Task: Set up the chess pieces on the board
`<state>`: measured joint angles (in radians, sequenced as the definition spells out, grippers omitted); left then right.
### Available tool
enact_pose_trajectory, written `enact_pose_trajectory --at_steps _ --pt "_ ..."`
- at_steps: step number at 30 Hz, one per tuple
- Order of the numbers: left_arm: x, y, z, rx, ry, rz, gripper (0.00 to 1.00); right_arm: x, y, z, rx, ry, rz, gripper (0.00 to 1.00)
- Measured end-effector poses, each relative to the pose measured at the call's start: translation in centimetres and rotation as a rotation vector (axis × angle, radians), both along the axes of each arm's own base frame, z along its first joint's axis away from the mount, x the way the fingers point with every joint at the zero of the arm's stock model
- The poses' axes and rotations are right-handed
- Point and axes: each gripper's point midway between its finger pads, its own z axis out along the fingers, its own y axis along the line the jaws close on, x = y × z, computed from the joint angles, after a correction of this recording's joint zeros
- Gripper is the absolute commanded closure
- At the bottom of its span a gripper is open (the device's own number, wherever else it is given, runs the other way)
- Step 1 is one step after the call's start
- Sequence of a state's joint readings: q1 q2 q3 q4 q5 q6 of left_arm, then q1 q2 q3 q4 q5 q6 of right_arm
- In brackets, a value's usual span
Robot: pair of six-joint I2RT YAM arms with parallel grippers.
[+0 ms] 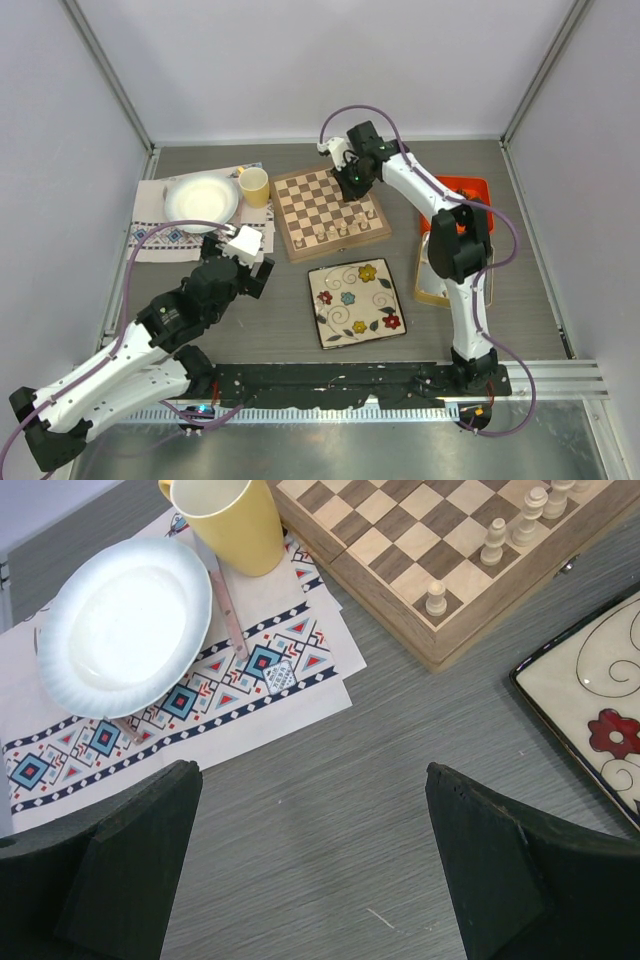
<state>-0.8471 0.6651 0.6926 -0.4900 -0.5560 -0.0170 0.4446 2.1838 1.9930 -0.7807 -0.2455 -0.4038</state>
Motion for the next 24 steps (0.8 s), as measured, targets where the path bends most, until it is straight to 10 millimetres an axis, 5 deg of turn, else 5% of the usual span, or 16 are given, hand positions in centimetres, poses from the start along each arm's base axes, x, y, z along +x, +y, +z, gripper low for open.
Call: enact_pose_trajectory --at_steps 7,24 --pt "0.0 0.0 0.0 -0.001 0.001 0.001 0.00 -1.4 -0.8 -2.8 -0.081 0.075 0.022 0.97" --pt "0.0 0.0 -0.1 -0.004 0.006 -0.002 0.00 -2.6 0.3 -3.8 -0.116 0.094 0.067 0.96"
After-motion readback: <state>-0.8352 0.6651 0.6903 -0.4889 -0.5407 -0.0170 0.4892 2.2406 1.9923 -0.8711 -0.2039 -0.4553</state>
